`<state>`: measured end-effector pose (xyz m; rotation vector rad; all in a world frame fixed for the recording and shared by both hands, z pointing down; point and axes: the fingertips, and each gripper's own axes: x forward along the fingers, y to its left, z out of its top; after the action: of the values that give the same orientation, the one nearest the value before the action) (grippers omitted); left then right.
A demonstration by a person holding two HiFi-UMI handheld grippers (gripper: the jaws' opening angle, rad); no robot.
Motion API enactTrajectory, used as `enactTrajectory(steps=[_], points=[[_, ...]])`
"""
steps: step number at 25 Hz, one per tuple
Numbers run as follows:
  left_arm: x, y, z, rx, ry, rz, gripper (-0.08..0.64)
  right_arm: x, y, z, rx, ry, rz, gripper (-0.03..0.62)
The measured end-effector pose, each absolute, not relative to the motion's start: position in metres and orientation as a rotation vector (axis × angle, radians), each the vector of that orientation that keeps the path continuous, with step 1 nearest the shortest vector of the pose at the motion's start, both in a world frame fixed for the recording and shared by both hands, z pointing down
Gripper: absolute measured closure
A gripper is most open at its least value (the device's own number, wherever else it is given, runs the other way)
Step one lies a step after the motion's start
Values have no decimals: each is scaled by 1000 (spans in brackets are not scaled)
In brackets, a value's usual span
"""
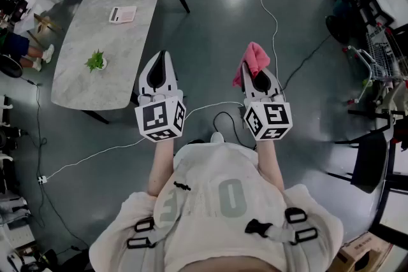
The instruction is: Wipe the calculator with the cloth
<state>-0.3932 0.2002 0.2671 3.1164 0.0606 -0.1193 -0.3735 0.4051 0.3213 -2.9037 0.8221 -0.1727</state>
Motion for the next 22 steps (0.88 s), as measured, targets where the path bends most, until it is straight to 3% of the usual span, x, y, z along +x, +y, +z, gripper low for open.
enactTrajectory(steps=[22], points=[[-351, 191, 289, 3089, 15, -38, 540, -343, 392, 344, -2883, 952, -218, 540]])
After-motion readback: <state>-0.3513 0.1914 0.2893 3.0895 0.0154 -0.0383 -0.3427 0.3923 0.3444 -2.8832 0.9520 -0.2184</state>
